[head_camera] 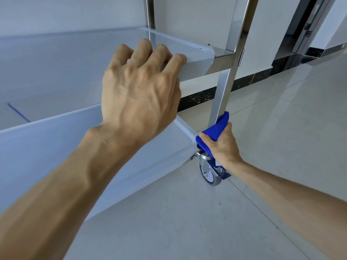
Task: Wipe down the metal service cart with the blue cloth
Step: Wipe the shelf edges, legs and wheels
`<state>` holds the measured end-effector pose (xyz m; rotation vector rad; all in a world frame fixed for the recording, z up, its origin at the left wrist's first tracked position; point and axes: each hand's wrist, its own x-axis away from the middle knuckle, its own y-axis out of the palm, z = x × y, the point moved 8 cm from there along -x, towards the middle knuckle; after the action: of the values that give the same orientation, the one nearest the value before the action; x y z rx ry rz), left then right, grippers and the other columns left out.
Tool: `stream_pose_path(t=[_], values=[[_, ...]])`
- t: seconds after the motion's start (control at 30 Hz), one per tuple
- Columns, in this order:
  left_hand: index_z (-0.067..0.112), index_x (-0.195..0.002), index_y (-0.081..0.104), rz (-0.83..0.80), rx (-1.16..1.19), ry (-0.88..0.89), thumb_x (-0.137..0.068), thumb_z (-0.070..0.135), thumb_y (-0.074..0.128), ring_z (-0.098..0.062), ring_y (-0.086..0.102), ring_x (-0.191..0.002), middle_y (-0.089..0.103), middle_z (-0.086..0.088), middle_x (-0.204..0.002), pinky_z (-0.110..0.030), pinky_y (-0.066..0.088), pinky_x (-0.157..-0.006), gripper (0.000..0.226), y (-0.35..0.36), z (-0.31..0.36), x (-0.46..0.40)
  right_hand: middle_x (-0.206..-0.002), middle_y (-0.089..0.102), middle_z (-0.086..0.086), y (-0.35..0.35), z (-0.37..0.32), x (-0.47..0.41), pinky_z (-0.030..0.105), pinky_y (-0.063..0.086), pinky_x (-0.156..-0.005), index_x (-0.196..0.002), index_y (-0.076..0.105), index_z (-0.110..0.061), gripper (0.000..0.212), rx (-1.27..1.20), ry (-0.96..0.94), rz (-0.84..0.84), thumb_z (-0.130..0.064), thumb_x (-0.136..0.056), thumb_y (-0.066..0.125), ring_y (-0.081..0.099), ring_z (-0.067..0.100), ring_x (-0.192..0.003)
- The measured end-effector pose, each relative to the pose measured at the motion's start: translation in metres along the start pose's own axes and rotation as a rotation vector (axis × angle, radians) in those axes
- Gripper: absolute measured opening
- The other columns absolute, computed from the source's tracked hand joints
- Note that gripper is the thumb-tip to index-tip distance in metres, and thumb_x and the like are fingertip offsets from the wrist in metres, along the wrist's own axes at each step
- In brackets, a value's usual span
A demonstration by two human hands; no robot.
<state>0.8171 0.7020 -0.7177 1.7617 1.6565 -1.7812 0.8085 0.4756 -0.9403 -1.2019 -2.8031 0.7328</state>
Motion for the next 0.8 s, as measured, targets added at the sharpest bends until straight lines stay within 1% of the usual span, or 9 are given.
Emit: stream_pose_path(t=[0.07,0.13,0.17,0.3,0.43,0.53,0.6,0.73,0.8], values=[[0.018,-0.127,0.056,-0.002,-0.006,-0.001,-0.099,0.023,0.036,-0.032,0.051,-0.095,0.064,-0.005,-0.109,-0.041,0.03,-0.079,0.035,0.0,0.0,0.0,-0.112,0.062,0.003,0.006,0.011,0.0,0.04,0.056,-0.089,-0.12,0.038,-0.022,0.055,-0.027,0.025,-0.073,-0.038,-0.084,0.077,0.064,0.02,-0.098],[0.018,-0.126,0.057,0.0,-0.005,0.0,-0.098,0.022,0.036,-0.032,0.051,-0.094,0.064,-0.005,-0.108,-0.041,0.031,-0.079,0.035,0.0,0.001,0.0,-0.11,0.061,0.001,0.005,0.011,-0.003,0.024,0.054,-0.078,-0.119,0.036,-0.024,0.054,-0.014,0.016,-0.109,-0.037,-0.085,0.076,0.063,0.012,-0.094],[0.018,-0.126,0.057,0.001,-0.004,0.0,-0.098,0.022,0.036,-0.032,0.051,-0.094,0.065,-0.005,-0.108,-0.041,0.031,-0.079,0.035,-0.001,0.001,0.0,-0.107,0.061,-0.002,0.004,0.011,-0.004,0.019,0.051,-0.073,-0.118,0.036,-0.024,0.053,0.001,0.016,-0.134,-0.037,-0.086,0.076,0.062,0.007,-0.092],[0.018,-0.124,0.059,-0.003,0.008,-0.002,-0.097,0.022,0.04,-0.031,0.054,-0.092,0.066,-0.005,-0.106,-0.042,0.035,-0.079,0.033,-0.001,0.001,0.001,-0.1,0.06,-0.013,-0.005,0.014,-0.006,0.013,0.044,-0.071,-0.119,0.041,-0.025,0.044,0.105,0.026,-0.256,-0.034,-0.089,0.072,0.059,0.001,-0.089],[0.019,-0.125,0.061,-0.013,0.027,0.011,-0.096,0.021,0.044,-0.03,0.056,-0.089,0.067,-0.004,-0.104,-0.041,0.038,-0.08,0.033,-0.005,0.0,0.001,-0.103,0.064,-0.009,-0.022,0.011,-0.005,0.017,0.049,-0.069,-0.118,0.049,-0.027,0.038,0.095,0.042,-0.319,-0.037,-0.089,0.072,0.065,0.005,-0.088],[0.019,-0.126,0.06,-0.047,0.054,0.026,-0.095,0.021,0.046,-0.029,0.056,-0.089,0.067,-0.002,-0.106,-0.04,0.038,-0.08,0.035,-0.008,-0.001,0.002,-0.098,0.068,-0.009,-0.04,-0.006,0.0,0.01,0.049,-0.058,-0.11,0.055,-0.029,0.032,-0.024,0.03,-0.292,-0.042,-0.087,0.073,0.068,-0.001,-0.077],[0.018,-0.127,0.06,-0.062,0.072,0.04,-0.094,0.02,0.048,-0.029,0.057,-0.089,0.067,-0.002,-0.108,-0.041,0.04,-0.081,0.036,-0.011,-0.001,0.004,-0.092,0.071,-0.01,-0.053,-0.021,0.004,0.011,0.049,-0.057,-0.106,0.057,-0.031,0.03,-0.096,0.029,-0.261,-0.047,-0.086,0.072,0.069,-0.001,-0.075],[0.016,-0.127,0.062,-0.055,0.117,0.071,-0.092,0.018,0.053,-0.029,0.059,-0.087,0.069,-0.002,-0.109,-0.042,0.043,-0.079,0.036,-0.021,-0.002,0.008,-0.089,0.073,-0.006,-0.086,-0.062,0.014,0.02,0.054,-0.062,-0.106,0.06,-0.027,0.04,-0.235,-0.021,-0.195,-0.056,-0.08,0.068,0.072,0.011,-0.08],[0.016,-0.125,0.063,-0.04,0.136,0.078,-0.092,0.018,0.053,-0.029,0.059,-0.085,0.069,-0.002,-0.108,-0.041,0.044,-0.078,0.035,-0.026,-0.002,0.011,-0.094,0.074,0.0,-0.107,-0.087,0.018,0.031,0.059,-0.065,-0.108,0.06,-0.025,0.04,-0.289,-0.076,-0.14,-0.056,-0.083,0.066,0.073,0.018,-0.082]])
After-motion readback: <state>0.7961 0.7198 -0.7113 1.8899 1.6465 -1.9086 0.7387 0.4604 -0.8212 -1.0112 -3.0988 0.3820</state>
